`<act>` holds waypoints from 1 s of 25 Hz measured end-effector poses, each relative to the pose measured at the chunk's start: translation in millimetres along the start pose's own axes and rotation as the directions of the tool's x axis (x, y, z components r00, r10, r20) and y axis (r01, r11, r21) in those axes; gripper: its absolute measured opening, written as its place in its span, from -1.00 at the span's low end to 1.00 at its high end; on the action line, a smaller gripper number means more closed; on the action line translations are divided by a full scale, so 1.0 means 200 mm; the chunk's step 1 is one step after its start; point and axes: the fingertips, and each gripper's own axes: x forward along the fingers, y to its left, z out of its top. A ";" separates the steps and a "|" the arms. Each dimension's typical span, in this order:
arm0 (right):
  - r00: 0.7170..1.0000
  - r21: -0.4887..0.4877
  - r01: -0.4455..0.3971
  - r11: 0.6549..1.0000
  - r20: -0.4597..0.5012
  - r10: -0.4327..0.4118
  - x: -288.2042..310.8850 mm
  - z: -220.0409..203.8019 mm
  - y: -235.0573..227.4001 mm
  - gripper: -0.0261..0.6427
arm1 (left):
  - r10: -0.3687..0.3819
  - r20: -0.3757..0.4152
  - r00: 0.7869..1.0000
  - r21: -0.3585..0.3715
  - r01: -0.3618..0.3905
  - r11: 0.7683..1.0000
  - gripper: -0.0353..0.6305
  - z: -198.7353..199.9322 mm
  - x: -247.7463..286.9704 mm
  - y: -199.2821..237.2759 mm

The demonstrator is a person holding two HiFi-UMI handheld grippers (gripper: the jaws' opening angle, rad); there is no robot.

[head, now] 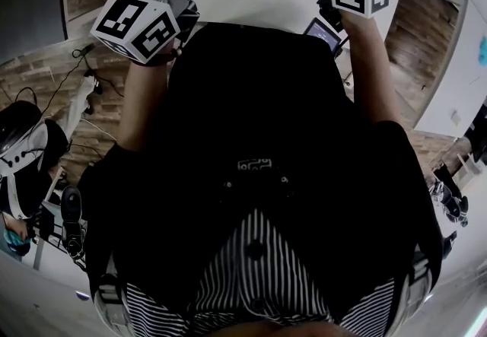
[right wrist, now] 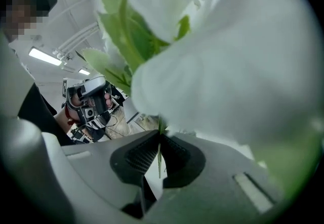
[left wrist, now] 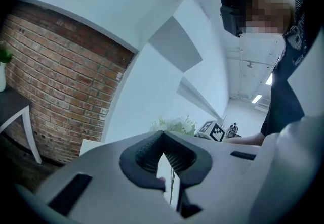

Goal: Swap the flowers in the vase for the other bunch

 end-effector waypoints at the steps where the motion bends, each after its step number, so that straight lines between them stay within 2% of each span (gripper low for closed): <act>1: 1.000 0.010 -0.006 1.000 -0.003 0.006 0.01 0.00 -0.01 -0.88 | 0.006 -0.002 1.000 -0.004 -0.006 1.000 -0.88 -0.01 0.00 0.01; 4: 1.000 0.046 -0.026 0.999 -0.006 0.026 0.06 -0.02 -0.04 -0.88 | 0.018 -0.003 1.000 -0.020 -0.018 1.000 -0.88 -0.03 -0.01 0.04; 8: 0.998 0.084 -0.011 0.996 -0.055 0.015 0.16 -0.07 -0.08 -0.88 | 0.032 0.002 0.999 -0.039 -0.032 0.999 -0.88 -0.04 -0.05 0.11; 13: 0.987 0.162 0.051 0.985 -0.157 -0.025 0.31 -0.23 -0.17 -0.88 | 0.064 0.003 0.998 -0.066 -0.064 0.996 -0.88 -0.08 -0.10 0.18; 17: 0.981 0.229 0.091 0.969 -0.189 -0.048 0.38 -0.33 -0.25 -0.88 | 0.093 -0.001 0.996 -0.091 -0.093 0.991 -0.88 -0.12 -0.12 0.22; 25: 0.968 0.285 0.177 0.942 -0.224 -0.114 0.55 -0.33 -0.36 -0.88 | 0.133 -0.004 0.991 -0.123 -0.132 0.983 -0.88 -0.18 -0.24 0.35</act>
